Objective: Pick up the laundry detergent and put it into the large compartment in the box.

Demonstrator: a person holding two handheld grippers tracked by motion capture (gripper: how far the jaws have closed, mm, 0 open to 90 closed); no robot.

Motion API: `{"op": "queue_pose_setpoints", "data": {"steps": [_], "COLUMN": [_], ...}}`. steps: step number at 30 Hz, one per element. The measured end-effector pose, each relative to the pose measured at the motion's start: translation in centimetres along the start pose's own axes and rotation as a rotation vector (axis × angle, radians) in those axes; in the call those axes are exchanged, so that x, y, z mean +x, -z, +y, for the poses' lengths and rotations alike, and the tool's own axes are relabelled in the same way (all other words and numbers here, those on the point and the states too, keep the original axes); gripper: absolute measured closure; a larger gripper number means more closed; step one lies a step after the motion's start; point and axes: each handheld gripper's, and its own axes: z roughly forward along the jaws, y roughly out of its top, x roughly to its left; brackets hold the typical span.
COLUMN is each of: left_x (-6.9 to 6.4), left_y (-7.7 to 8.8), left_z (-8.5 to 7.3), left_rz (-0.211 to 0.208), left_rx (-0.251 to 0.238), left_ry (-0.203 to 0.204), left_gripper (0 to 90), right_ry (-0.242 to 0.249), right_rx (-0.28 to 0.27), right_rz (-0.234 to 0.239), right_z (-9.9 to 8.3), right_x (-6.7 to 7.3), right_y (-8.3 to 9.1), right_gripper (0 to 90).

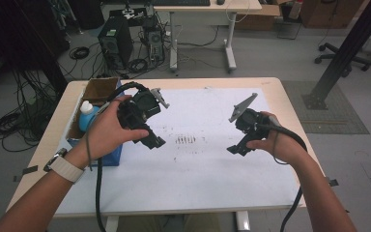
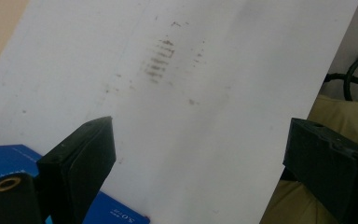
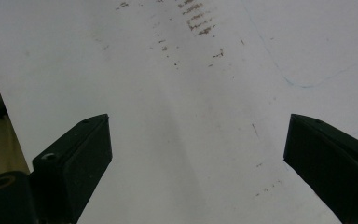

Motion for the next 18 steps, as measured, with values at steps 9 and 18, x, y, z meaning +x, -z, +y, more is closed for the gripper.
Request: {"op": "queue_pose_setpoints", "data": {"steps": [9, 18], "left_x": [0.12, 0.23], "left_y": [-0.18, -0.15], "left_z": [0.13, 0.12], "left_rz": [-0.001, -0.002], "left_rx": [0.001, -0.002], "left_ry": [0.002, 0.005], "left_gripper": [9.2, 9.3], "right_ry": [-0.003, -0.005], "right_rx": [-0.003, -0.004], "right_rz": [-0.001, -0.001], "right_z": [-0.18, -0.33], "right_x": [-0.17, -0.23], "right_y": [-0.01, 0.0], "right_gripper": [7.8, 7.8]}}
